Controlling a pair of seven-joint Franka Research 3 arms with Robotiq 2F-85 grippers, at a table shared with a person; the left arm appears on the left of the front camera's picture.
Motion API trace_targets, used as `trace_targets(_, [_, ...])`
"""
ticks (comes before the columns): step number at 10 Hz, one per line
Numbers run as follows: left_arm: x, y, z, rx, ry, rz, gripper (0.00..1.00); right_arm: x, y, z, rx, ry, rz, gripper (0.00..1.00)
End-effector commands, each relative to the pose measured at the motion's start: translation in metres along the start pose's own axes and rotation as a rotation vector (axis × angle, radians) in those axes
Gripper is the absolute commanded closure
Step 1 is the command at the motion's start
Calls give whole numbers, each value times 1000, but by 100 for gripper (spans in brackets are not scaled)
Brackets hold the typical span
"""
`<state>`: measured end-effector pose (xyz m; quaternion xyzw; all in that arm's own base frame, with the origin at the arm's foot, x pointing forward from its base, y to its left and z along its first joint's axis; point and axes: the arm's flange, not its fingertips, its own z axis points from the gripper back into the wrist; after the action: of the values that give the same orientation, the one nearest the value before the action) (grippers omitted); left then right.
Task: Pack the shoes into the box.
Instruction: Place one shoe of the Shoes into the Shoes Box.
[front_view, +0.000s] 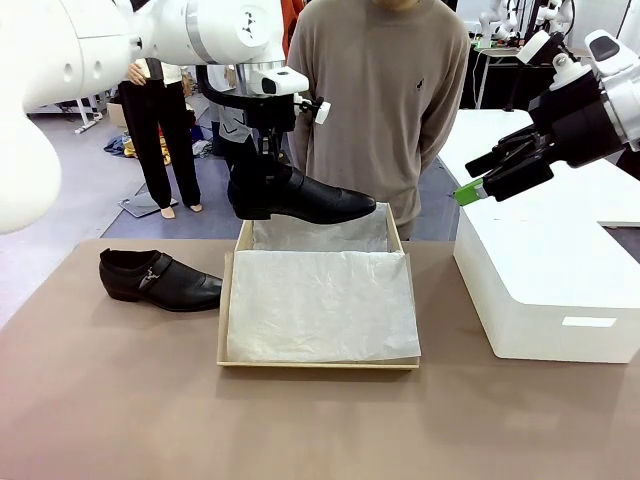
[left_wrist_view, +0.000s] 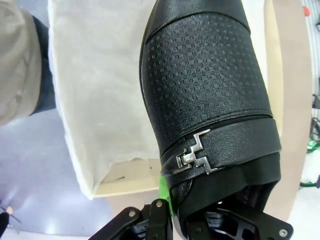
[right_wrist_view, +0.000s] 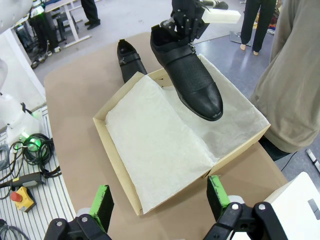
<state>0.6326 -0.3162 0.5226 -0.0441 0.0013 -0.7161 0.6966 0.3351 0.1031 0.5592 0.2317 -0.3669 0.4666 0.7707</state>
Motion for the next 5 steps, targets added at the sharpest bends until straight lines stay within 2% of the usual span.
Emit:
trace_targets(1, [8,13,3,29,-9,-34,100,0,-3,-2,18,-26,21,0])
trace_targets(5, [20,28,-17,14,-7,-65,100,0,-3,-2,18,-26,21,0])
